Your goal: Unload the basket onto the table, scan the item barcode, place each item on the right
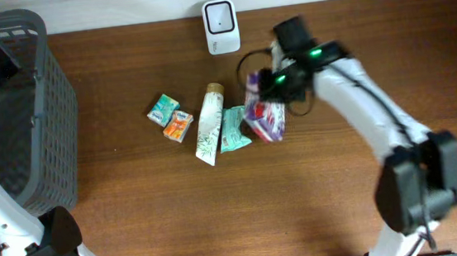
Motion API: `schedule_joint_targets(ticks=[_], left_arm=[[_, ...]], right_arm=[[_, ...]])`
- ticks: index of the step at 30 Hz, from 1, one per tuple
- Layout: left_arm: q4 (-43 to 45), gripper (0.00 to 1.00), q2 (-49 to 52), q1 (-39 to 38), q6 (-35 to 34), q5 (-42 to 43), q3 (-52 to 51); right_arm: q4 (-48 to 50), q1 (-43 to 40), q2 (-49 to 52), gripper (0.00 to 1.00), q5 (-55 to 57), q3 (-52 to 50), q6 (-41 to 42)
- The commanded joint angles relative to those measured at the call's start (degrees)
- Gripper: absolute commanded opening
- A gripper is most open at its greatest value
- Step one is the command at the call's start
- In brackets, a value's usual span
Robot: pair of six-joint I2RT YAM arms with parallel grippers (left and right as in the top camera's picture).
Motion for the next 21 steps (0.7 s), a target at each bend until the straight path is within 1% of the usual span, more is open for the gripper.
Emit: schedule_joint_targets(ticks=[1,3,7,9,10,11,14,17,18,19,20,21], left_arm=[[-0.02,0.99,-1.20,0.42,0.72,0.22,-0.07],[-0.02,0.99,-1.20,0.42,0.72,0.22,-0.07],[-0.02,0.99,-1.20,0.42,0.70,0.22,-0.07],[-0.02,0.99,-1.20,0.42,0.72,0.22,-0.07],[-0.02,0.99,-1.20,0.42,0.72,0.22,-0.07],[-0.02,0.99,-1.20,0.42,0.72,0.22,-0.07],[-0.02,0.99,-1.20,0.39,0.72,0.22,-0.07],[-0.02,0.99,-1.20,0.42,0.72,0.22,-0.07],[-0.02,0.99,-1.20,0.42,0.72,0.22,-0.07],[-0.02,0.99,-1.20,0.42,0.72,0.22,-0.07],[-0.02,0.99,-1.20,0.42,0.72,0.22,-0.07],[-0.02,0.99,-1.20,0.42,0.72,0.22,-0.07]], right_arm=[[-4.04,-6.51,-0.81,0.04,-22.43,-0.52,-9.84],[-3.74,-10.23,-0.28,0.04,-22.32,-5.01,-9.84],[2.45,-17.81,0.48,0.04,-26.25,-17.11,-9.84],[3.89,-21.49,0.52,0.04,-23.87,-20.79,-9.84],[2.56,-24.37,0.52,0.04,-20.63,-21.46,-10.86],[1.38,-25.83,0.48,0.04,-19.69,-21.27,-11.89],[-4.48,-29.40,-1.44,0.04,-19.56,-18.23,-16.04],[-7.32,-25.46,-4.59,0.22,-14.10,-13.55,-16.02],[-7.34,-22.53,-5.53,0.40,-10.93,-11.96,-15.08],[-7.32,-18.34,-6.19,0.62,-5.97,-9.70,-12.83],[-7.32,-15.04,-6.23,0.73,-2.34,-7.72,-11.15],[-7.15,-11.74,-6.21,0.77,0.90,-5.68,-9.49]])
